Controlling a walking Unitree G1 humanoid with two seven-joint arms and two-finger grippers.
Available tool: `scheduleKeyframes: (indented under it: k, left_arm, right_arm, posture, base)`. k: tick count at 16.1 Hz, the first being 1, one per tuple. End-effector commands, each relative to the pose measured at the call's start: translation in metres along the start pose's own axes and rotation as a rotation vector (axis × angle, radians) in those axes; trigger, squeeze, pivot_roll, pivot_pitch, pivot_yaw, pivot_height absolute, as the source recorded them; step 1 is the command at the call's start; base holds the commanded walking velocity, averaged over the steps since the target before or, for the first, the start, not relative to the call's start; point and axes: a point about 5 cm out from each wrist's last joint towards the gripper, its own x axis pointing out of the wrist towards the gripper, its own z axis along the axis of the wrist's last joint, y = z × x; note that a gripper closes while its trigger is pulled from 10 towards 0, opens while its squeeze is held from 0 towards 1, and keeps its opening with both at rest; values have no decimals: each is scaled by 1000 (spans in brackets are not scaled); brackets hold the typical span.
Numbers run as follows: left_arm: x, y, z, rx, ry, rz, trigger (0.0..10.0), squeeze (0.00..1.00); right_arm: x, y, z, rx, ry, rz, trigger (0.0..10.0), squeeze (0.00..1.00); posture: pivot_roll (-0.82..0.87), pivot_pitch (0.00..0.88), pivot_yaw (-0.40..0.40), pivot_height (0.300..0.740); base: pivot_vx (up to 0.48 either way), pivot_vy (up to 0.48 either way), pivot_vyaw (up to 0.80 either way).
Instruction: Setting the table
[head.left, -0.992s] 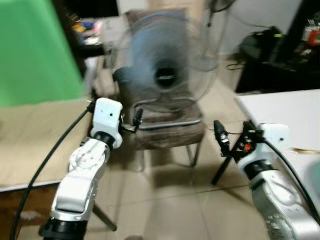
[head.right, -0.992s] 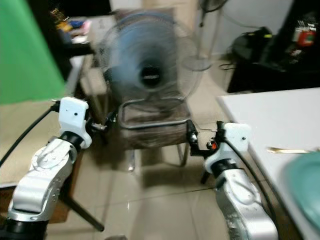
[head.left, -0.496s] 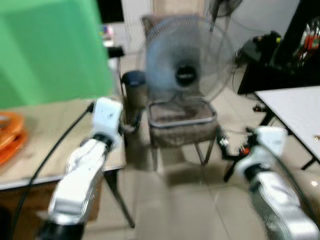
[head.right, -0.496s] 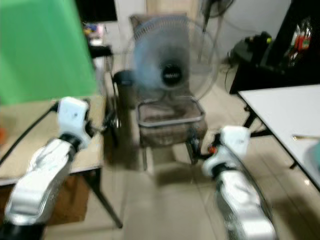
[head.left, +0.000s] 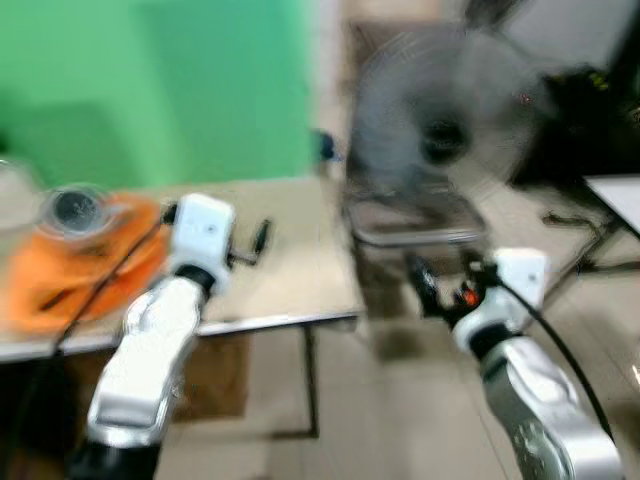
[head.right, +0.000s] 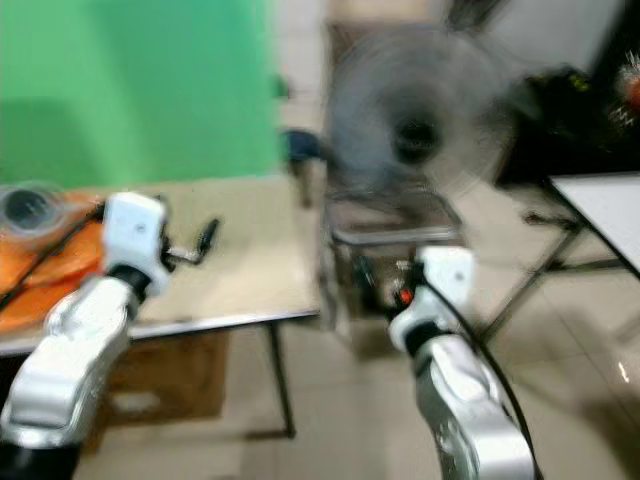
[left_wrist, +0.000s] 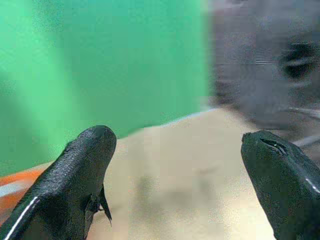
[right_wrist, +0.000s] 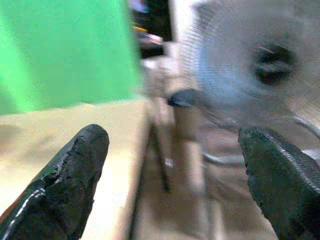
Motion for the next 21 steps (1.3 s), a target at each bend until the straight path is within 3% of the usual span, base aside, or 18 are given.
scheduleKeyframes:
  k: [1,6,14,19,21]
  left_arm:
    - [1,-1,2,5,-2,2,10000,0]
    - [1,-1,3,13,-3,-2,10000,0]
    - [-2,-1,6,10,-29,-27,10000,0]
    - [-2,-1,8,16,-36,-44,10000,0]
    - [-2,-2,8,19,-36,-50,10000,0]
  right_arm:
    - [0,-3,0,-7,1,-7,10000,1000]
    - [1,-2,-2,0,3,2,10000,1000]
    - [9,2,-4,-18,1,34,10000,1000]
    - [11,3,-3,-15,-12,34,10000,1000]
    - [12,4,-3,-16,-17,38,10000,1000]
  posture:
    - [60,0,25,740]
    - [63,0,27,740]
    - [77,0,25,740]
    - [79,0,29,740]
    - [81,0,29,740]
  base:
    - [0,-480,800]
    - [0,-433,800]
    - [0,0,437]
    - [289,0,796]
    - [291,0,0]
